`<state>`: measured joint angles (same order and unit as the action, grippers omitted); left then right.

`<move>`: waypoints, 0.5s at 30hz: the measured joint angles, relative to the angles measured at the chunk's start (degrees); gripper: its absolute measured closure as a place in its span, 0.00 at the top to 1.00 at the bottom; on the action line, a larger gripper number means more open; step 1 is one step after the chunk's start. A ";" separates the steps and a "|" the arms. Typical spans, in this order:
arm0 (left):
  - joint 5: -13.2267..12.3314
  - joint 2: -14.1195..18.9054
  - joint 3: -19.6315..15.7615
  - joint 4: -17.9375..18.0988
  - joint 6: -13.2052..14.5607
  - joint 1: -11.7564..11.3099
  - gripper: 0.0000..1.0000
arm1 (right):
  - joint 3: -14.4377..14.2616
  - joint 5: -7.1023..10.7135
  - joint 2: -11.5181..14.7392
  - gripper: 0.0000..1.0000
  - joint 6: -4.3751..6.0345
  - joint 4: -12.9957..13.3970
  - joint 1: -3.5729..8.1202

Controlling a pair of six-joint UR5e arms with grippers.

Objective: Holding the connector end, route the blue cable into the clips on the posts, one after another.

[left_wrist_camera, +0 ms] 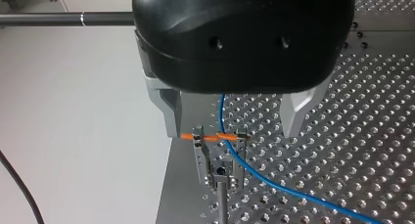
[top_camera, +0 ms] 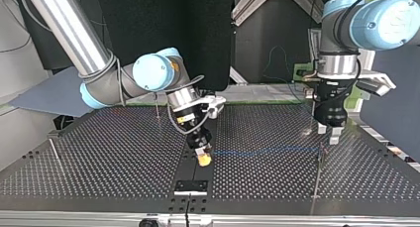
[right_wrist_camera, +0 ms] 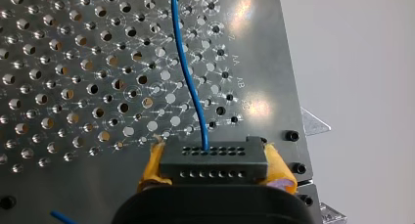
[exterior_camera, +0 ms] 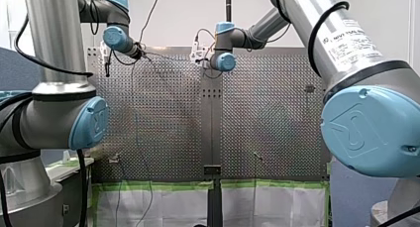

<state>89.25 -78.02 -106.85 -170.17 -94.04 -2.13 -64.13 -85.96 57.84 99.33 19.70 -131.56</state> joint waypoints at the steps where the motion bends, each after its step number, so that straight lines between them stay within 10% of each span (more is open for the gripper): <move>1: 0.00 0.01 0.00 0.01 0.00 -0.01 1.00 | 0.00 0.00 -0.01 0.00 0.00 0.00 0.01; 15: -0.69 0.02 0.08 -0.15 -0.88 0.07 1.00 | 0.00 0.00 -0.18 0.00 -0.01 0.03 0.12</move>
<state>88.56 -78.00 -106.77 -170.33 -94.92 -2.06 -64.12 -85.96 57.66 99.32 19.72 -131.44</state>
